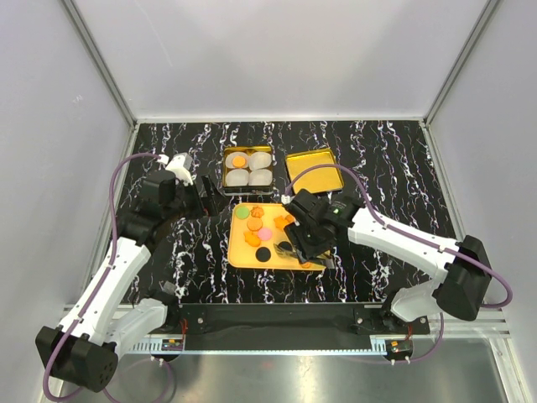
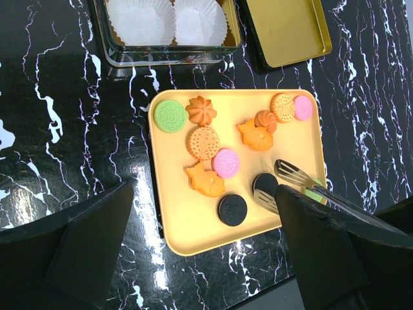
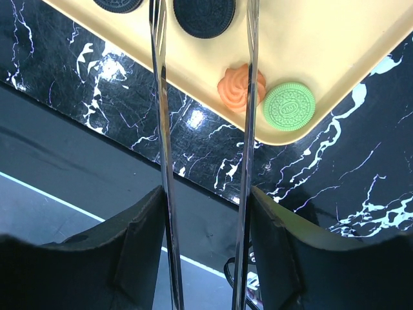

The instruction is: Pack the cookies

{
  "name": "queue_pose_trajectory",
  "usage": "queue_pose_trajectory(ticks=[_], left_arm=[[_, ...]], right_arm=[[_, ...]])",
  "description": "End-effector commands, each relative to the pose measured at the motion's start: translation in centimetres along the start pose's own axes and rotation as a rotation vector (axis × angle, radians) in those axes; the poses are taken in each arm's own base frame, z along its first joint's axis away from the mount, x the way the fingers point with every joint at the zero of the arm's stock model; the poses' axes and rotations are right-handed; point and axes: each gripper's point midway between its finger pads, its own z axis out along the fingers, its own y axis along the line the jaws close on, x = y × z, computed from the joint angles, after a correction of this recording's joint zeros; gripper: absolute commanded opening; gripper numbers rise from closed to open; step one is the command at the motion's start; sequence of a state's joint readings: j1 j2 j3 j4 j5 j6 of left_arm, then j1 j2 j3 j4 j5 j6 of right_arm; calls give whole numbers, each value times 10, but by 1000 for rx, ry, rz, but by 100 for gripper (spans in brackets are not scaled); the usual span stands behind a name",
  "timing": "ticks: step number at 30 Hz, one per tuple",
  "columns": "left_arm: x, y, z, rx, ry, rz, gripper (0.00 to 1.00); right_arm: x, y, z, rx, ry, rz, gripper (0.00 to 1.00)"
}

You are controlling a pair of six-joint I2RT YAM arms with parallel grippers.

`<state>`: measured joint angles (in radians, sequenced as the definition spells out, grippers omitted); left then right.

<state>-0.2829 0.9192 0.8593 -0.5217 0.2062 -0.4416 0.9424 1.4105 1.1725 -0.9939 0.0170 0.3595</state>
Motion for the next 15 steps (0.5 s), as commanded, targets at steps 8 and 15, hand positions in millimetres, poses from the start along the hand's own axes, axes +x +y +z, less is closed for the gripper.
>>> queue_pose_trajectory(ticks=[8, 15], left_arm=[[-9, -6, 1, 32, -34, 7, 99], [-9, -6, 1, 35, -36, 4, 99]], right_arm=[[0, 3, 1, 22, 9, -25, 54], [-1, -3, -13, 47, -3, -33, 50]])
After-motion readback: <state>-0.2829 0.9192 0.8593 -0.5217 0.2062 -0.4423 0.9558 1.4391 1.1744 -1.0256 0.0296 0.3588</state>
